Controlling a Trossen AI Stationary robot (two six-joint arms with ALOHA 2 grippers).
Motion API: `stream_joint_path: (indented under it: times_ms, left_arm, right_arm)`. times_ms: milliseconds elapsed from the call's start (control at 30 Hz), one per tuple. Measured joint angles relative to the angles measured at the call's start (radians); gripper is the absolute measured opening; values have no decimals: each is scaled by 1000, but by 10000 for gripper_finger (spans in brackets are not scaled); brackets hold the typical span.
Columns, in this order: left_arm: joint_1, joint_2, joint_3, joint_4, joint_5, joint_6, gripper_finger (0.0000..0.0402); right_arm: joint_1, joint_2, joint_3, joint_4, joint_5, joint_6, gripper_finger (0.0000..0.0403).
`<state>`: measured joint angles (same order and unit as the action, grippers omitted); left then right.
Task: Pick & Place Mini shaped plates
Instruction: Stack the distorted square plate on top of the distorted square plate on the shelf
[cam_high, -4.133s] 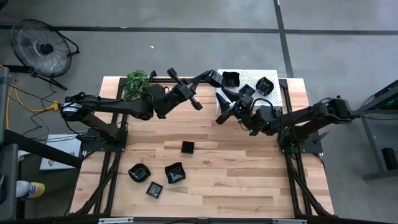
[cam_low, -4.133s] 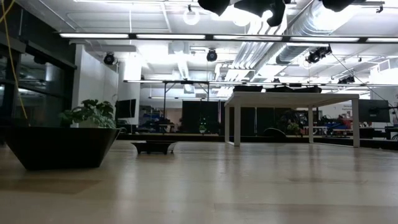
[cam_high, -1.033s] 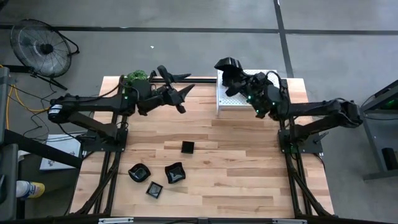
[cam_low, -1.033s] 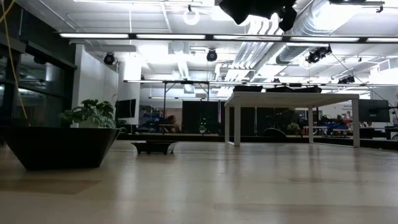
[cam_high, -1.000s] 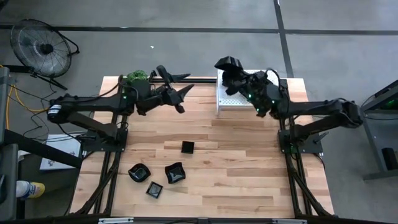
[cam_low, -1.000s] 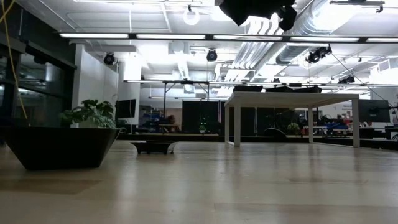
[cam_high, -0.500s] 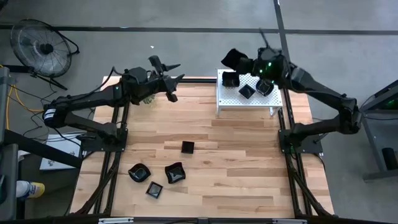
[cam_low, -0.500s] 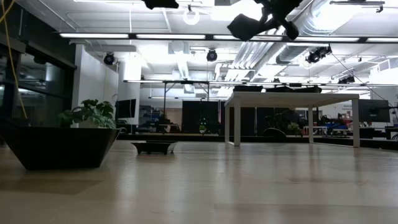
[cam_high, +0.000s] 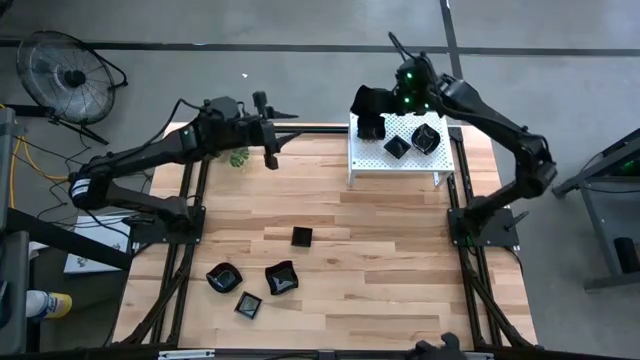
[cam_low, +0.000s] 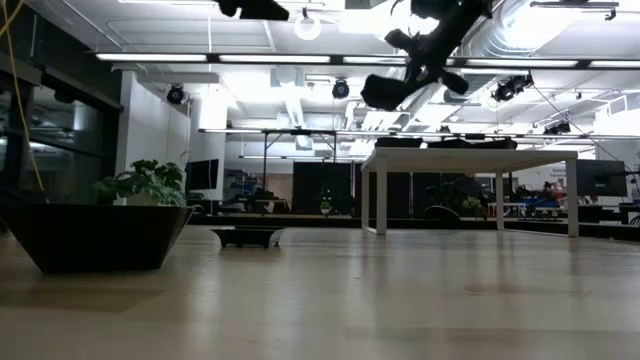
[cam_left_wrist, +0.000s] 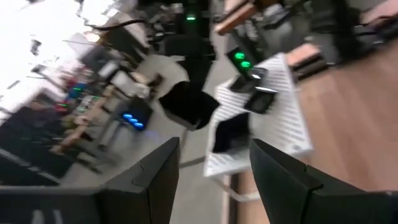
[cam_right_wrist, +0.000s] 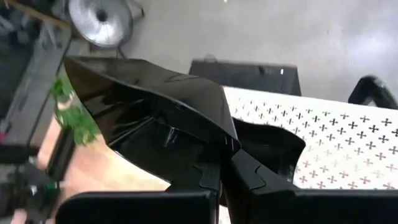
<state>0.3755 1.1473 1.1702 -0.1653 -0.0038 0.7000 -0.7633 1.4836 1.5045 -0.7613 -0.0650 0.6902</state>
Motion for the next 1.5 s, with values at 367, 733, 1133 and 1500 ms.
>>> stream_joint_path:
  times_ms: [367,733,1133,1500]
  left_arm:
    - [24,0,0,-192,267,-33,189]
    - [24,0,0,-265,301,-34,189]
    - [24,1,0,-281,304,-46,189]
    - [24,1,0,-282,304,-55,189]
  right_arm:
    - [-118,177,192,-170,-235,-166,0]
    - [-175,284,268,-320,-329,-256,0]
    - [-169,295,266,-377,-331,-380,0]
    - [-155,304,265,-447,-330,-326,0]
